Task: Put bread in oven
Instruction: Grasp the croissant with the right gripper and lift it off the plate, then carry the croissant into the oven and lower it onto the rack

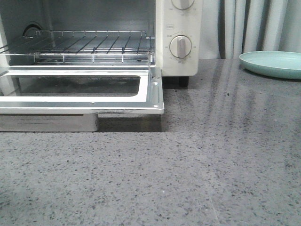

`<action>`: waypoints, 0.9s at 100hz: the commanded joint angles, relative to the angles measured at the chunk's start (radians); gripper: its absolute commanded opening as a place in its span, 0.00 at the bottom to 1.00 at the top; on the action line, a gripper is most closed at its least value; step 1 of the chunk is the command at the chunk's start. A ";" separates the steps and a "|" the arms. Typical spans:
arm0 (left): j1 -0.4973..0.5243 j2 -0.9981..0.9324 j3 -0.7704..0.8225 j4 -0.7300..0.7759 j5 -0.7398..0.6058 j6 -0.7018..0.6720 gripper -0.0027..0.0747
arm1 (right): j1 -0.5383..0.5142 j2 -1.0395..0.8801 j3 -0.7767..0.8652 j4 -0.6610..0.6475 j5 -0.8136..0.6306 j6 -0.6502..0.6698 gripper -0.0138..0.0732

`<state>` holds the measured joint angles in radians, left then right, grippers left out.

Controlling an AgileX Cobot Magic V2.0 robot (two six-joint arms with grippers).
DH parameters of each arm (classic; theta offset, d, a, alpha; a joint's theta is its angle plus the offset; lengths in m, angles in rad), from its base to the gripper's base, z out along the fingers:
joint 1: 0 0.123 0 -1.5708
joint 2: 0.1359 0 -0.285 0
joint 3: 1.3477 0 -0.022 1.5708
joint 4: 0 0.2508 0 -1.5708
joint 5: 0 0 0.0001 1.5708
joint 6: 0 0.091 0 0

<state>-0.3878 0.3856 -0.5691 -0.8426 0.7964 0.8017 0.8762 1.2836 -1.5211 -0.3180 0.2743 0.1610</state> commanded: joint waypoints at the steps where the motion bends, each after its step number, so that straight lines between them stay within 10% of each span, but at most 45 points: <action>1: 0.000 0.007 -0.027 -0.047 -0.043 -0.002 0.01 | 0.089 0.040 -0.024 -0.063 0.058 -0.007 0.08; 90: 0.000 -0.074 -0.027 -0.081 -0.044 -0.002 0.01 | -0.114 0.433 -0.024 -0.036 0.032 0.007 0.12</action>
<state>-0.3878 0.3021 -0.5691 -0.8719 0.7971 0.8017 0.7774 1.7569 -1.5151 -0.3446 0.3869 0.1653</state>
